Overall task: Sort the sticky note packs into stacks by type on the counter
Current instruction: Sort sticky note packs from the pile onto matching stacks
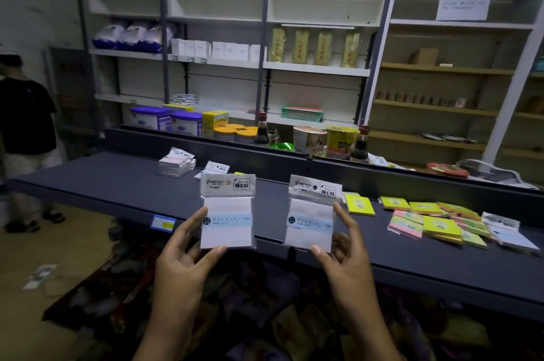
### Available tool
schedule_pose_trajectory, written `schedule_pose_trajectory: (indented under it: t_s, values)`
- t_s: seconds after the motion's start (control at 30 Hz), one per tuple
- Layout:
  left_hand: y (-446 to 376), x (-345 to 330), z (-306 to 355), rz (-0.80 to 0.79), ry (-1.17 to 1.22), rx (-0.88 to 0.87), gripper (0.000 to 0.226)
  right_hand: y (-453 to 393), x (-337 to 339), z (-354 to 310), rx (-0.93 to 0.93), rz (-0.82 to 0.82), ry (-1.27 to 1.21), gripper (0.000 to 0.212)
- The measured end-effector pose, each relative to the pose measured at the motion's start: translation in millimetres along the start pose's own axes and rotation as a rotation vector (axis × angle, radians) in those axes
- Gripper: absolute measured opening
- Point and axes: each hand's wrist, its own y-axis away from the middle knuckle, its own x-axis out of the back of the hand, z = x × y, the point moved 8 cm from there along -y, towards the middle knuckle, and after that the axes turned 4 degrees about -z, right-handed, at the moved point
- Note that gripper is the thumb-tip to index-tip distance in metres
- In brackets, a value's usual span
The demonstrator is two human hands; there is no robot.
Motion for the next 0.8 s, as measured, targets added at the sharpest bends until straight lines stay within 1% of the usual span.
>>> schedule_pose_trajectory:
  t_s: [0.13, 0.37, 0.63, 0.8]
  values:
    - [-15.8, 14.2, -0.5, 0.04, -0.02, -0.025, 0.062, -20.3, -12.8, 2.0, -0.003, -0.017, -0.016, 0.079]
    - [-55.1, 31.8, -5.0, 0.083, -0.092, -0.046, 0.061, -70.5, -38.5, 14.8, 0.051, -0.079, -0.006, 0.08]
    - [-97.7, 62.0, -12.5, 0.138, -0.104, -0.094, 0.061, -114.1, -76.1, 32.3, 0.072, -0.119, 0.019, 0.082]
    - [-137.2, 81.2, -24.4, 0.116, -0.084, -0.1, 0.06, -141.1, -106.2, 43.3, 0.077, -0.12, 0.026, 0.081]
